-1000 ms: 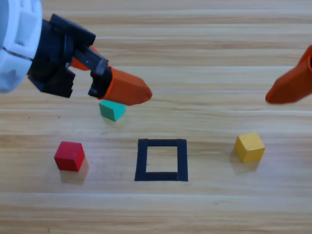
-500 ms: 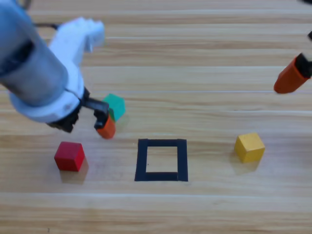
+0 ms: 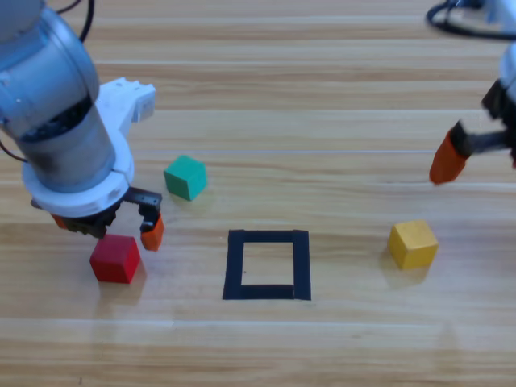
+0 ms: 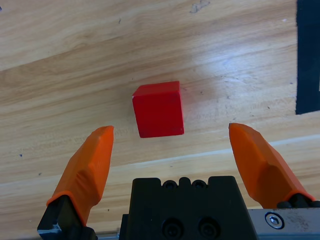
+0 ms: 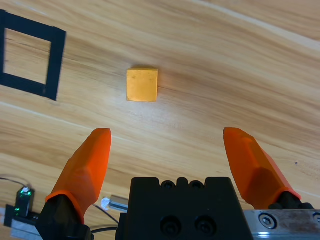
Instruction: Stack the blocks in the rectangular block: red at the bottom, yellow in the middle, green on top
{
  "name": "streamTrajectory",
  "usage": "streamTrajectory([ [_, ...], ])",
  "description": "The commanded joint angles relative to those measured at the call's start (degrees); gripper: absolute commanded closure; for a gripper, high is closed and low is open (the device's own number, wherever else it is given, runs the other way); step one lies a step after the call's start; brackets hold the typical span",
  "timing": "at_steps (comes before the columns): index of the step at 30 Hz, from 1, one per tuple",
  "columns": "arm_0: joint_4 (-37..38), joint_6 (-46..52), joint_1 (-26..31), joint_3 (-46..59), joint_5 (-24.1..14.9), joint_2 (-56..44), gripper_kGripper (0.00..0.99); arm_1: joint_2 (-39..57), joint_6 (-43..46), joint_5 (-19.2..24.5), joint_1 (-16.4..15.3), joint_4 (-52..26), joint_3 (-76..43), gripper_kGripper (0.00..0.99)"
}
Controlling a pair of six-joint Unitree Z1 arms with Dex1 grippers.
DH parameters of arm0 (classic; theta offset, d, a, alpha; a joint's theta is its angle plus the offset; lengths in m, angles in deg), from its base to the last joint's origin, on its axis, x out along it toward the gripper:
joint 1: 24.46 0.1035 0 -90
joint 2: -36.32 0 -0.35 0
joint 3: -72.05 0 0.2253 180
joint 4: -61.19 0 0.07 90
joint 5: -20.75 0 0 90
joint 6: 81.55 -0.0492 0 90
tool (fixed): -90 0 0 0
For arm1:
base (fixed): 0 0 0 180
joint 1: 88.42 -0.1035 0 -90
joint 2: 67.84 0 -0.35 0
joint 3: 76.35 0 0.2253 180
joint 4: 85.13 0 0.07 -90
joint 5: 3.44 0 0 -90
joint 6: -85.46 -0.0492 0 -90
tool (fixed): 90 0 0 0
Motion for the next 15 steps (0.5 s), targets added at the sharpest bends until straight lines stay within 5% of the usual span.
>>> streamTrajectory([
  [1,-1.1,1.7,1.6,-1.3,-0.6,6.7,0.001,-8.5,-1.1,0.3,1.5,-0.4,-1.2,0.001],
  [15,-1.1,5.4,3.3,-2.3,2.1,9.9,0.002,-18.3,-0.4,-0.1,1.3,-1.1,1.7,0.0],
])
